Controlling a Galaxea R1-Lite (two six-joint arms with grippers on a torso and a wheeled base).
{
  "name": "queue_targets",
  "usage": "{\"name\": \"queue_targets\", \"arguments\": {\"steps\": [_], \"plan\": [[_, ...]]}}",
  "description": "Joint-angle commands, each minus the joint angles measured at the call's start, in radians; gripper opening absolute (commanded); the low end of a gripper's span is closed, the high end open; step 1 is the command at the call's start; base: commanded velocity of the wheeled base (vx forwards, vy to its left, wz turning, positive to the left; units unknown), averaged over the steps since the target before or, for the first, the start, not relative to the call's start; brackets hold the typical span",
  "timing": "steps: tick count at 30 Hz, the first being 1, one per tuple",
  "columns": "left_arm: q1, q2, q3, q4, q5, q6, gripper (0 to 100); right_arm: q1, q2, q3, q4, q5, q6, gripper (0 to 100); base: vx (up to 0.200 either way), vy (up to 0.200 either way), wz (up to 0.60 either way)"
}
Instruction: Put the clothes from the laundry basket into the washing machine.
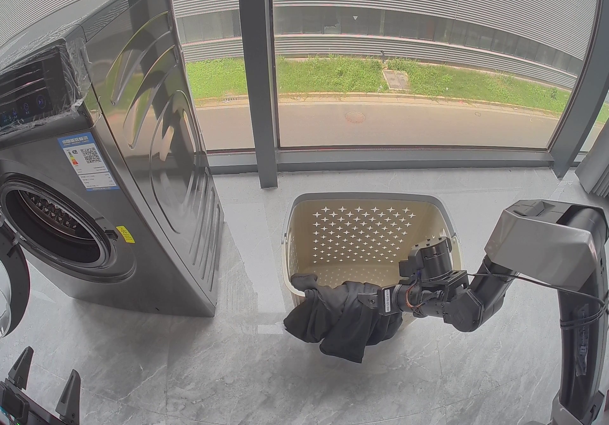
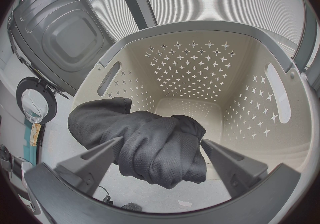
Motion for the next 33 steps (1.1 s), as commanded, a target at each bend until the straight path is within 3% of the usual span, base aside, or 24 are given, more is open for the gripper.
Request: {"name": "queue_targets", "arguments": {"steps": [1, 9, 16, 27, 33], "plan": [[0.0, -0.016, 0.018, 0.0, 0.0, -0.001, 100, 0.001, 0.011, -0.005, 0.0, 0.0, 0.0, 0, 0.0, 0.0, 0.0], [0.0, -0.016, 0.018, 0.0, 0.0, -0.001, 100, 0.011, -0.003, -0.015, 0.0, 0.0, 0.005, 0, 0.0, 0.0, 0.0], [0.0, -0.016, 0.018, 0.0, 0.0, -0.001, 100, 0.011, -0.075, 0.008, 0.001, 0.0, 0.039, 0, 0.0, 0.0, 0.0], [0.0, -0.016, 0.018, 0.0, 0.0, -0.002, 100, 0.012, -0.447, 0.115, 0.012, 0.003, 0.115, 0, 0.0, 0.0, 0.0], [0.0, -0.016, 0.018, 0.0, 0.0, -0.002, 100, 0.031, -0.616, 0.193, 0.0, 0.0, 0.123, 0, 0.0, 0.0, 0.0]]}}
